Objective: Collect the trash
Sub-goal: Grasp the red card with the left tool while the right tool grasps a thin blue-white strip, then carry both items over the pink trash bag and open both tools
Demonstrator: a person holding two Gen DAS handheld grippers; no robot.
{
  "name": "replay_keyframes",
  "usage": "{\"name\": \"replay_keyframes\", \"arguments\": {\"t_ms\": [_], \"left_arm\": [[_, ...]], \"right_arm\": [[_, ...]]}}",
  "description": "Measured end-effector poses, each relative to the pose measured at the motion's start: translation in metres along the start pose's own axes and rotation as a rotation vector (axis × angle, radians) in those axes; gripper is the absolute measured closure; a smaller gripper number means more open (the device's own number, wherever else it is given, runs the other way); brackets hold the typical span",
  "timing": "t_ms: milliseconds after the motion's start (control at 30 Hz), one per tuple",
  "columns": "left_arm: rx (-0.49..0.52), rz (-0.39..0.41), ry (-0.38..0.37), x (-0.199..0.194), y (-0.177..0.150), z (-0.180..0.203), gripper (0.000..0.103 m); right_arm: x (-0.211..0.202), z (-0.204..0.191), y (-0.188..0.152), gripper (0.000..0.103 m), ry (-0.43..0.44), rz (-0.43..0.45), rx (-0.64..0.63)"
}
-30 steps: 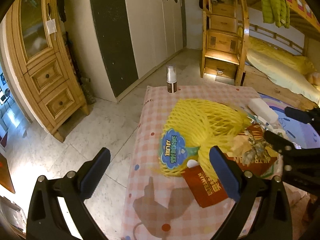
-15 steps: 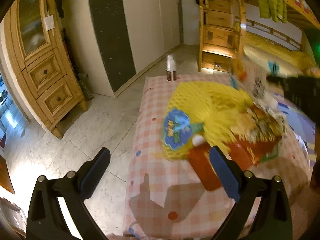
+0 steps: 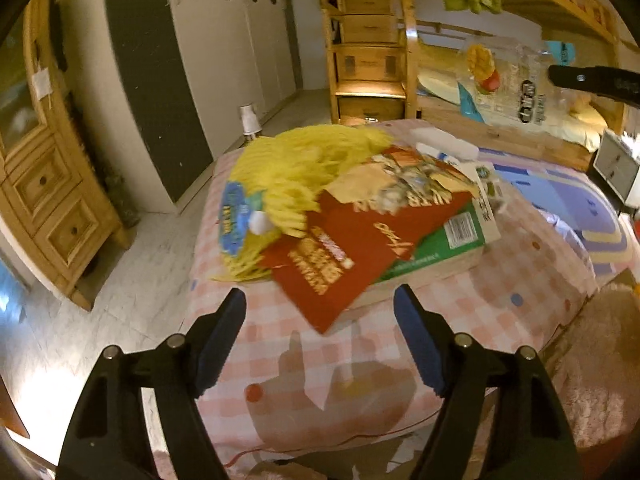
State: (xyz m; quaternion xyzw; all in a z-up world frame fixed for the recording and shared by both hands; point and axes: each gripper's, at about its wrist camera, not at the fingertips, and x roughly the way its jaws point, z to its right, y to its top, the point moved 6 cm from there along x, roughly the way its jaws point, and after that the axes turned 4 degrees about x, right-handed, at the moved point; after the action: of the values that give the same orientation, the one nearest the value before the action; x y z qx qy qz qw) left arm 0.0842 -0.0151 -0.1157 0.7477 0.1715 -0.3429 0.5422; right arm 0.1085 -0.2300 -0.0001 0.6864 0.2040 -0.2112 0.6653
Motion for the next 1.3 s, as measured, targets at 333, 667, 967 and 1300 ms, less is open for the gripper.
{"name": "replay_keyframes", "arguments": {"t_ms": [333, 667, 967, 1300], "left_arm": [[0.042, -0.012, 0.025, 0.035, 0.006, 0.016, 0.049], [0.072, 0.009, 0.049, 0.033, 0.011, 0.016, 0.089], [-0.047, 0.091, 0.035, -0.002, 0.041, 0.007, 0.103], [-0.073, 0.162, -0.057, -0.035, 0.076, 0.027, 0.103]], "right_arm": [[-0.004, 0.008, -0.031, 0.103, 0.016, -0.046, 0.056], [-0.012, 0.019, -0.042, 0.103, 0.017, -0.052, 0.076], [-0.024, 0.035, -0.043, 0.103, -0.002, -0.022, 0.108], [-0.031, 0.061, -0.056, 0.103, -0.016, -0.019, 0.160]]}}
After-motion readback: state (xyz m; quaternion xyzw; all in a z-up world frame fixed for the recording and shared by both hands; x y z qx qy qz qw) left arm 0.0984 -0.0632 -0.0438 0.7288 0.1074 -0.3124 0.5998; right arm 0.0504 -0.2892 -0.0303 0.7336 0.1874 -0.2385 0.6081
